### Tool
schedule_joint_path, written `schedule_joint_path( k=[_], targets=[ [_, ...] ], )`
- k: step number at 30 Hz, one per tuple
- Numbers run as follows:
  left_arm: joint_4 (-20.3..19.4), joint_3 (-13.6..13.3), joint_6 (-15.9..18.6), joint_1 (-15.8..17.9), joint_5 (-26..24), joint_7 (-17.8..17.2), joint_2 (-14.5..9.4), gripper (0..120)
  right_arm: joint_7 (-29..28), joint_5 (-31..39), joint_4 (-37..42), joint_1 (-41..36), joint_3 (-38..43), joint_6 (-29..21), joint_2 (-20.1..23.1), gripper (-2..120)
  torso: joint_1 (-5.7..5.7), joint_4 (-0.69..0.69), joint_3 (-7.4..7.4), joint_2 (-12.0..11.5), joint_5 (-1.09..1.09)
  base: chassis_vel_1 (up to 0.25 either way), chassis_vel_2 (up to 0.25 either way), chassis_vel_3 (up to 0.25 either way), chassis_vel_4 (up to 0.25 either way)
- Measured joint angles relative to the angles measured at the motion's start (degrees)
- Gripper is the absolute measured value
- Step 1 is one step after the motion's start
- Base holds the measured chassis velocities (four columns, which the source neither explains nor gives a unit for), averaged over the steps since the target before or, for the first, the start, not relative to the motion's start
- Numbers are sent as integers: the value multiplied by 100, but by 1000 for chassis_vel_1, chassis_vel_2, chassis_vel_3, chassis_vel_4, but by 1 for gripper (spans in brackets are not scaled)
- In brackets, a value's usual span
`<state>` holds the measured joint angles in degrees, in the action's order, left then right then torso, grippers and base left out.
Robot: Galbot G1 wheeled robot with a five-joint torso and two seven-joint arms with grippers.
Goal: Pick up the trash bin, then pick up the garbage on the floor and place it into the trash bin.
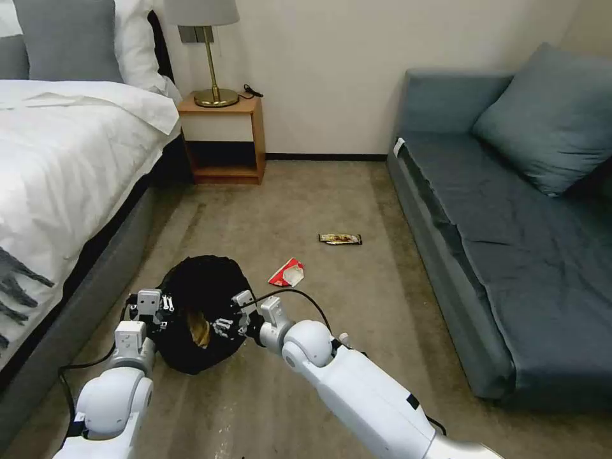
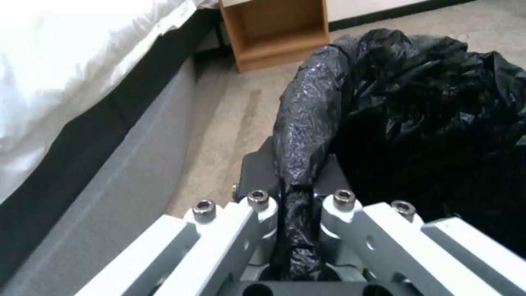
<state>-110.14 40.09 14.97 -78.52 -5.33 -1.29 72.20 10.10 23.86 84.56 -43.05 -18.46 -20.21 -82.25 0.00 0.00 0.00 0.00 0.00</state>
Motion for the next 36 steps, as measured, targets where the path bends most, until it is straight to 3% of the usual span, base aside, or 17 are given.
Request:
schedule_joint_path(
  k=[9, 16, 22, 36],
  targets=[
    [56, 43, -44, -2, 2, 11, -30, 0, 7, -134, 392, -125, 292, 5, 497, 98, 0, 0, 0, 0, 1, 0, 0, 0, 0],
    [109, 135, -94, -16, 6, 21, -55, 0, -115, -385, 315, -417, 676, 39, 739, 100, 0, 0, 0, 0, 1, 0, 0, 0, 0],
    [129, 162, -116, 0, 0, 29, -43, 0, -352, -1038, 33, -700, 892, -341, 1057, 100, 0, -1, 1, 0, 1, 0, 0, 0, 0],
    [146, 135, -136, -2, 12, 45, -66, 0, -540, -1299, -255, -1001, 1088, -921, 1348, 100, 0, 0, 1, 0, 1, 0, 0, 0, 0]
  ],
)
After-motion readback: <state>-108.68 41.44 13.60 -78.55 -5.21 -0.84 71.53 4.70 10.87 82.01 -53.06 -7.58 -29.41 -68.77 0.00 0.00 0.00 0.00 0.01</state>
